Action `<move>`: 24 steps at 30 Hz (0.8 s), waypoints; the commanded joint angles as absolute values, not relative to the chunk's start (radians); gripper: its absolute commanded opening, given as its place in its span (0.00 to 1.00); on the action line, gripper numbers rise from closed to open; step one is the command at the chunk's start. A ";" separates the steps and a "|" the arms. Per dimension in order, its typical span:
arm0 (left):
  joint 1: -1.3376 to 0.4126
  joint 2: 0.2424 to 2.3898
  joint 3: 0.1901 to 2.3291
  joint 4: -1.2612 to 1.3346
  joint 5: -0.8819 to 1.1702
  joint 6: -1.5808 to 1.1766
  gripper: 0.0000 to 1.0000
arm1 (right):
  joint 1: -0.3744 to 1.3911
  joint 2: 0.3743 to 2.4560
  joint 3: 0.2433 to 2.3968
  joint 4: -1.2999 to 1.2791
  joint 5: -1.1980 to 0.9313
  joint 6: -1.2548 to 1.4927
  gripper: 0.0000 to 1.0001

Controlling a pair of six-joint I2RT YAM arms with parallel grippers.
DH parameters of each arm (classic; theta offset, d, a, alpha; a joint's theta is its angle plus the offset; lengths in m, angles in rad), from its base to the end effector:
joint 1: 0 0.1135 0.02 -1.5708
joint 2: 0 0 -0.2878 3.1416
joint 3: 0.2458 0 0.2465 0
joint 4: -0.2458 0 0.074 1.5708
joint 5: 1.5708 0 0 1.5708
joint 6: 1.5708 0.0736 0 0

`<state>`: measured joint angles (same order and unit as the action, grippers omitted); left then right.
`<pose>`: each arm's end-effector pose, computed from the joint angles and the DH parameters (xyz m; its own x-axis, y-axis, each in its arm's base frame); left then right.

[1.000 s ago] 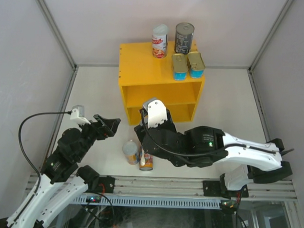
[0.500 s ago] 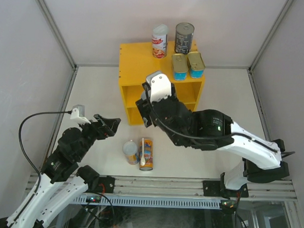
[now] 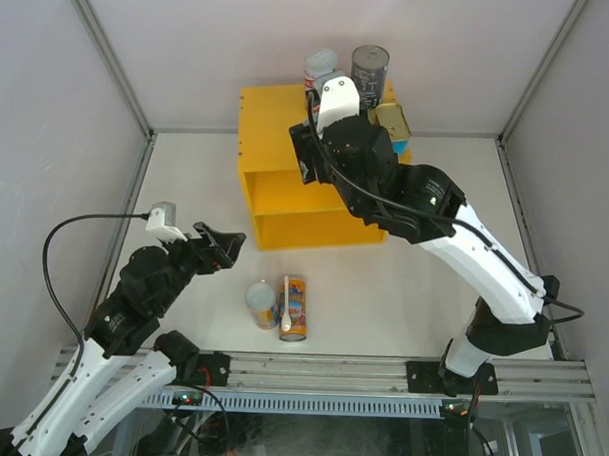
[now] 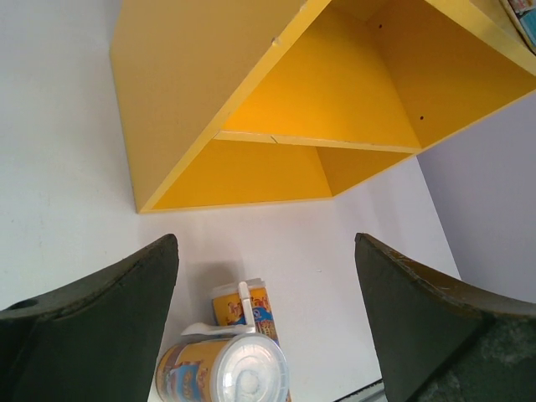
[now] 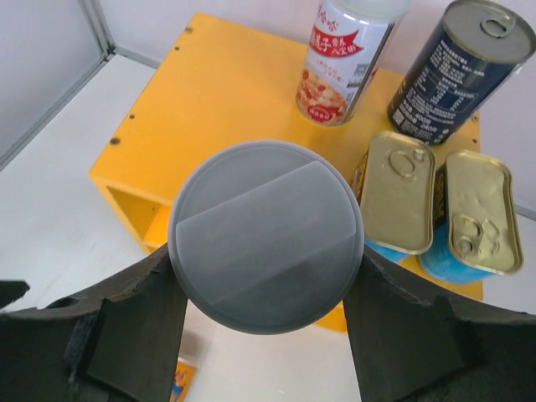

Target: Place and organize the canned foods onto the counter

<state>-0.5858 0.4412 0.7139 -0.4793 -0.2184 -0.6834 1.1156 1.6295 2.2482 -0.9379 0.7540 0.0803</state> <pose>0.1060 -0.0512 0.3286 -0.3618 -0.4997 -0.7870 0.1736 0.7933 -0.5835 0.1851 0.2635 0.5483 -0.1671 -0.2084 -0.9637 -0.3567 0.9240 -0.1380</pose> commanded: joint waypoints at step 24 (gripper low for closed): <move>-0.580 0.508 0.827 -0.434 -0.126 -0.583 0.89 | 0.882 1.818 2.538 -0.869 0.545 0.103 0.00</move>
<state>-0.5858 0.5182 0.7692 -0.4656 -0.1452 -0.6086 0.8959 1.8317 2.4512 -0.9646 0.5495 0.0841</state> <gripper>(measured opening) 0.894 0.644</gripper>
